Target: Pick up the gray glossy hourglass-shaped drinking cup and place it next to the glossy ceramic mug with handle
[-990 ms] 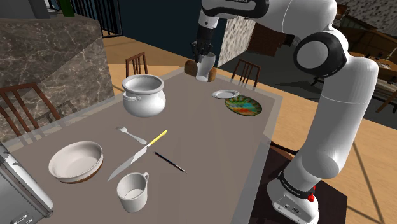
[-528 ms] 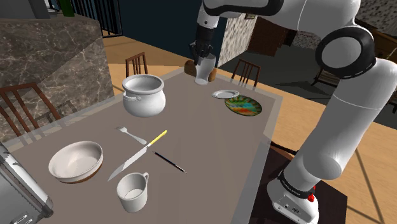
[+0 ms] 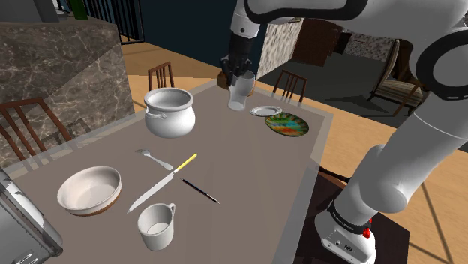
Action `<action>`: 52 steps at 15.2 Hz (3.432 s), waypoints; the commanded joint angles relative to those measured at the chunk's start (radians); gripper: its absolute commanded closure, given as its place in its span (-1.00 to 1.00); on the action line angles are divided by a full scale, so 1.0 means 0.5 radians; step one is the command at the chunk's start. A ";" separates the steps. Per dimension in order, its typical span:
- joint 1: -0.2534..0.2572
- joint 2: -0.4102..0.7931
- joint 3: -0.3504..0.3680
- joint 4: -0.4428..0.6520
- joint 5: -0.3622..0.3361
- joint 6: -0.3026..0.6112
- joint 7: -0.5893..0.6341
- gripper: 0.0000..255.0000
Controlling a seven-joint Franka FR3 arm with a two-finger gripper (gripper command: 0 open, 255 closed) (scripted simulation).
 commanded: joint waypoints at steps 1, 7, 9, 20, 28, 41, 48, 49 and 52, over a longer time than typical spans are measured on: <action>0.042 -0.084 0.048 -0.104 -0.001 0.027 0.091 1.00; 0.152 -0.281 0.197 -0.314 0.019 0.053 0.342 1.00; 0.189 -0.332 0.251 -0.364 0.030 0.057 0.429 1.00; 0.390 -0.479 0.581 -0.476 0.101 0.056 0.934 1.00; 0.518 -0.424 0.859 -0.387 0.113 0.046 1.340 1.00; 0.648 -0.188 1.198 -0.243 0.006 0.129 1.837 1.00; 0.654 -0.185 1.208 -0.429 0.007 0.317 1.842 1.00; 0.655 -0.183 1.210 -0.454 0.006 0.344 1.844 1.00; 0.656 -0.172 1.217 -0.525 0.001 0.424 1.851 1.00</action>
